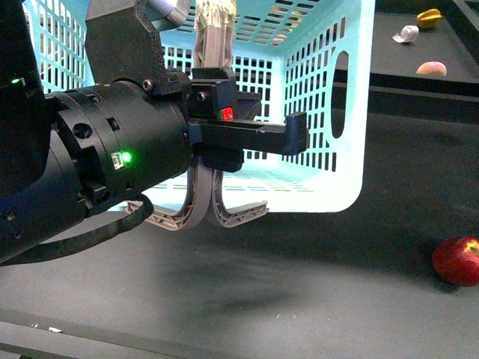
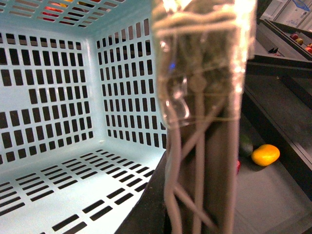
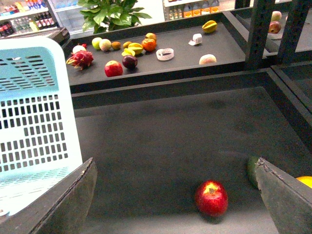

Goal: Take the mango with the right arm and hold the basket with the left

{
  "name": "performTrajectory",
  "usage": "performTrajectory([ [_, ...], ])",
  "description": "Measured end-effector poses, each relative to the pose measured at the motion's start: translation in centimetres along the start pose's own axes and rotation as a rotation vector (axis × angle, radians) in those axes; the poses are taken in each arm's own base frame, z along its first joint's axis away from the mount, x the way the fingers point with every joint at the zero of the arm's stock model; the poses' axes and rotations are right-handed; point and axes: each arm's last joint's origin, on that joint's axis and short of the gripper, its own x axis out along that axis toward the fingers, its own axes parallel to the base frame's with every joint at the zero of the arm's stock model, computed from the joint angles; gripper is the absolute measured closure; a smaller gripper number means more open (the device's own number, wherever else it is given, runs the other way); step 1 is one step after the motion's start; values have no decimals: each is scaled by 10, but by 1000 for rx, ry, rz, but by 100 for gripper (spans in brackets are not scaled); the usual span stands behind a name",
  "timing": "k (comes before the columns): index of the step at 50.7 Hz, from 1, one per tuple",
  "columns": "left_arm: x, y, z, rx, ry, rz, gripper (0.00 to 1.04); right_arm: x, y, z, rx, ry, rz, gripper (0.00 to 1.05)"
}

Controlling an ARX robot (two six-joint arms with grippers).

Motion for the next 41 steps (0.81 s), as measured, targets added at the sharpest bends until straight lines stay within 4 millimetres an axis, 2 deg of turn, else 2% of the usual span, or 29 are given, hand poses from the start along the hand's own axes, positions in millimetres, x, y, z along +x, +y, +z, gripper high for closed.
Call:
performTrajectory([
  [5, 0, 0, 0, 0, 0, 0, 100, 17, -15, 8, -1, 5, -31, 8],
  [10, 0, 0, 0, 0, 0, 0, 100, 47, -38, 16, -27, 21, -87, 8],
  [13, 0, 0, 0, 0, 0, 1, 100, 64, -53, 14, -56, 54, -118, 8],
  [18, 0, 0, 0, 0, 0, 3, 100, 88, -75, 7, -93, 127, -148, 8],
  [30, 0, 0, 0, 0, 1, 1, 100, 126, -120, -19, -185, 307, -180, 8],
  [41, 0, 0, 0, 0, 1, 1, 100, 163, -171, -46, -380, 446, -219, 8],
])
